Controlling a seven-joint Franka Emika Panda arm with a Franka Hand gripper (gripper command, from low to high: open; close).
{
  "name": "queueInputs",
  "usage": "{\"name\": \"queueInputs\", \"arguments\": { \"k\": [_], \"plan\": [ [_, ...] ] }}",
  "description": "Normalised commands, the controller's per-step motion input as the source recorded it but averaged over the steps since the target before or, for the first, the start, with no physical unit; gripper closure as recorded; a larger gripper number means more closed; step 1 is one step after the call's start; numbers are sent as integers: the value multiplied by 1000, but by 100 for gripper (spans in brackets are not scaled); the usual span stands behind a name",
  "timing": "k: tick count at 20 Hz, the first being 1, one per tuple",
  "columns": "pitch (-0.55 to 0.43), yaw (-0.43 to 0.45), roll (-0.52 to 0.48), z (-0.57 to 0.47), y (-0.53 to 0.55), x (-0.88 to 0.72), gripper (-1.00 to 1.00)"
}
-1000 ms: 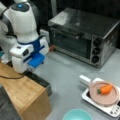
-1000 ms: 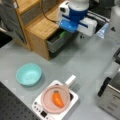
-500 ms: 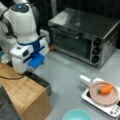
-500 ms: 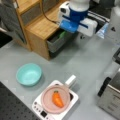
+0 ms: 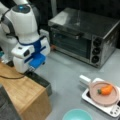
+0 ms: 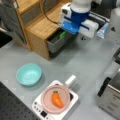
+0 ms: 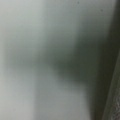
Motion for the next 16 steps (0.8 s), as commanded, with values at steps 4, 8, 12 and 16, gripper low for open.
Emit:
{"name": "queueInputs", "arguments": {
  "k": [4, 8, 12, 16],
  "plan": [
    [-115, -153, -9, -78, 332, -48, -100],
    [-108, -163, 10, -73, 377, -51, -100],
    [-96, -171, 38, -73, 347, -38, -100],
    [-85, -175, 68, -61, 267, -30, -100]
  ]
}}
